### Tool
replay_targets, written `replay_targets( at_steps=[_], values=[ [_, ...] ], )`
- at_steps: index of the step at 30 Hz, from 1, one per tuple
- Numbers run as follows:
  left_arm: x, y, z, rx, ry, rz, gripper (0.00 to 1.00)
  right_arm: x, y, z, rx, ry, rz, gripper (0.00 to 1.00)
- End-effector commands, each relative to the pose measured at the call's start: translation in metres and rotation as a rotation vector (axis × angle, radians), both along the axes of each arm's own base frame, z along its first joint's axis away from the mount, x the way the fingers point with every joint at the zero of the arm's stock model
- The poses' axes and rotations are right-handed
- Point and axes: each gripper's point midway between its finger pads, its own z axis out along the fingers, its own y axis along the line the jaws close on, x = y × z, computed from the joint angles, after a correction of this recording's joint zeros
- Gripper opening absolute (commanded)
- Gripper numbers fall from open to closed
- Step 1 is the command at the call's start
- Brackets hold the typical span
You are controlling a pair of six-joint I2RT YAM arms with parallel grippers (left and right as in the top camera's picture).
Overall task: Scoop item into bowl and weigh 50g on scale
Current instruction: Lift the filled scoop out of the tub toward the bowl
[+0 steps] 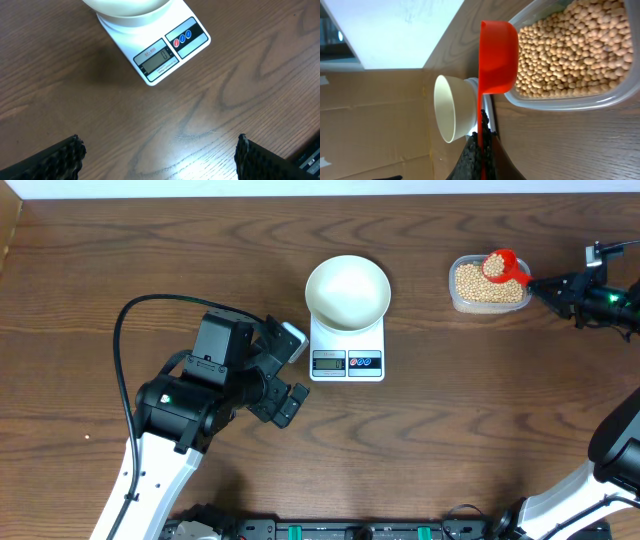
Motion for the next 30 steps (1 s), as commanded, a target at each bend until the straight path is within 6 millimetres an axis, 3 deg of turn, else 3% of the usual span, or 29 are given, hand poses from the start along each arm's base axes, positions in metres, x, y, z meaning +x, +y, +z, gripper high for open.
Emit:
replay_targets(
  at_steps=[1, 15, 30],
  values=[
    [-0.001, 0.000, -0.005, 0.003, 0.015, 0.006, 0.98, 0.000, 0.013, 0.007, 0.058, -0.044, 0.049, 0.01],
    [-0.001, 0.000, -0.005, 0.004, 0.015, 0.006, 0.98, 0.003, 0.088, 0.024, 0.125, -0.129, 0.248, 0.01],
    [-0.001, 0.000, -0.005, 0.004, 0.015, 0.006, 0.98, -0.007, 0.175, 0.030, 0.115, -0.144, 0.455, 0.01]
  ],
)
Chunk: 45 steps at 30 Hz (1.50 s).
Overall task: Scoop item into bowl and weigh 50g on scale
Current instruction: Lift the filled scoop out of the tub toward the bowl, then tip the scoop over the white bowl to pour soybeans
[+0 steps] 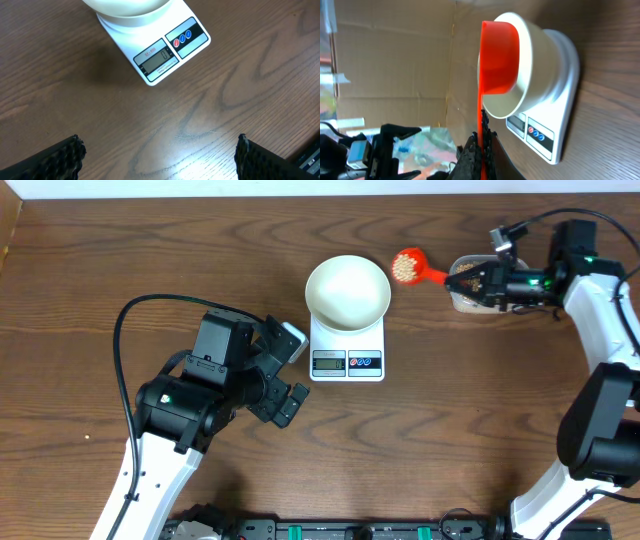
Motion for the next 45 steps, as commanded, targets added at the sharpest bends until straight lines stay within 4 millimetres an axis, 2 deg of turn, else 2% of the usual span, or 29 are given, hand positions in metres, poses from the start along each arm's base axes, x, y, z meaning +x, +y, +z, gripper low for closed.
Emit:
replay_targets(
  at_steps=[1, 7, 10, 14, 17, 24, 29, 41, 45],
  values=[
    [-0.001, 0.000, -0.005, 0.004, 0.015, 0.006, 0.98, -0.001, 0.026, 0.007, 0.003, -0.050, 0.072, 0.01],
    [-0.001, 0.000, -0.005, 0.004, 0.015, 0.006, 0.98, 0.001, 0.053, 0.002, -0.069, -0.067, 0.108, 0.01],
    [-0.001, 0.000, -0.005, 0.003, 0.015, 0.006, 0.98, 0.000, 0.066, -0.007, -0.129, -0.071, 0.124, 0.01],
    [-0.001, 0.000, -0.005, 0.004, 0.015, 0.006, 0.98, -0.001, 0.077, -0.016, -0.199, -0.079, 0.136, 0.01],
    [-0.001, 0.000, -0.005, 0.004, 0.015, 0.006, 0.98, 0.000, 0.085, -0.014, -0.229, -0.107, 0.151, 0.01],
    [-0.001, 0.000, -0.005, 0.004, 0.015, 0.006, 0.98, 0.009, 0.096, -0.012, -0.336, -0.163, 0.146, 0.01],
    [-0.001, 0.000, -0.005, 0.004, 0.015, 0.006, 0.98, 0.006, 0.103, -0.016, -0.383, -0.184, 0.166, 0.01],
    [-0.001, 0.000, -0.005, 0.004, 0.015, 0.006, 0.98, 0.006, 0.109, -0.025, -0.491, -0.213, 0.176, 0.01],
    [-0.001, 0.000, -0.005, 0.004, 0.015, 0.006, 0.98, 0.008, 0.109, -0.020, -0.577, -0.256, 0.189, 0.01]
  ],
)
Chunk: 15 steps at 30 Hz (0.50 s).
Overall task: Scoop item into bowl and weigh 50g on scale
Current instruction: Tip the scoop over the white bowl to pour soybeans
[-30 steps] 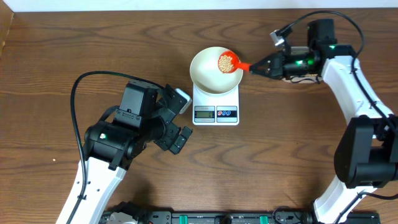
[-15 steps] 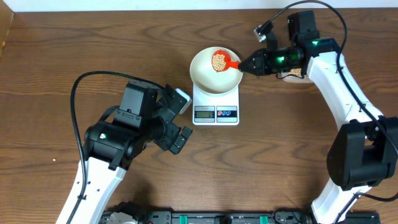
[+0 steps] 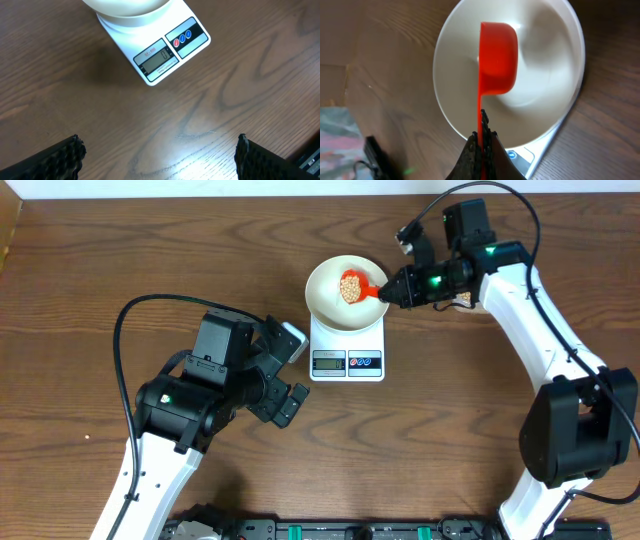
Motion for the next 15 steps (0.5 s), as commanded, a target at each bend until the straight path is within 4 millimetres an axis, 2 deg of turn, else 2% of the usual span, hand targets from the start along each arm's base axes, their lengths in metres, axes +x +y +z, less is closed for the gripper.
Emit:
replay_targets(
  at_steps=[1, 15],
  values=[
    [-0.001, 0.000, -0.005, 0.004, 0.015, 0.006, 0.98, 0.011, 0.001, 0.011, -0.096, -0.096, 0.022, 0.01],
    [-0.001, 0.000, -0.005, 0.004, 0.015, 0.006, 0.98, 0.011, 0.005, 0.027, -0.442, -0.262, 0.085, 0.01]
  ],
)
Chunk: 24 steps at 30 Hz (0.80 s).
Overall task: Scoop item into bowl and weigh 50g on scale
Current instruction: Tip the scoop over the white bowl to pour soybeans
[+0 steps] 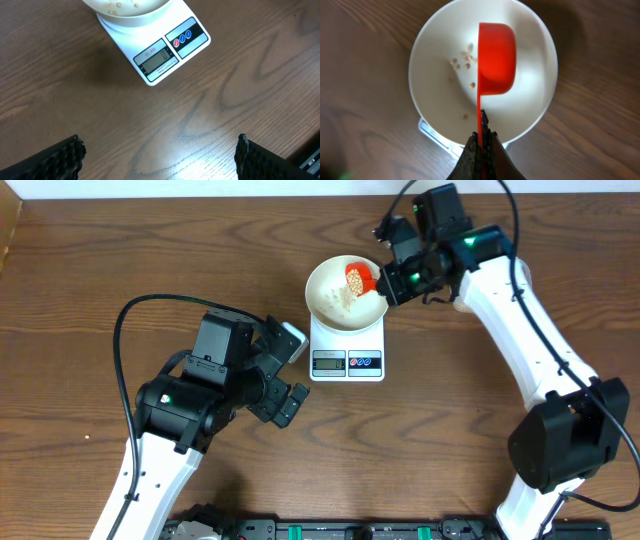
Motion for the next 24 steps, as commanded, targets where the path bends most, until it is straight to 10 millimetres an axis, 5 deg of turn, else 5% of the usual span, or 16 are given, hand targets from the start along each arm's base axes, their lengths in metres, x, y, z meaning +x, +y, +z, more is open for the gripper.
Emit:
replay_targets(
  at_steps=[1, 12, 24],
  values=[
    [-0.001, 0.000, -0.005, 0.004, 0.016, 0.006, 0.98, 0.008, 0.000, 0.010, -0.150, -0.111, 0.032, 0.01],
    [-0.001, 0.000, -0.005, 0.004, 0.016, 0.006, 0.98, 0.008, 0.003, 0.029, -0.468, -0.286, 0.038, 0.01],
    [-0.001, 0.000, -0.005, 0.004, 0.016, 0.006, 0.98, 0.001, 0.016, 0.028, -0.412, -0.269, 0.068, 0.01]
  ],
)
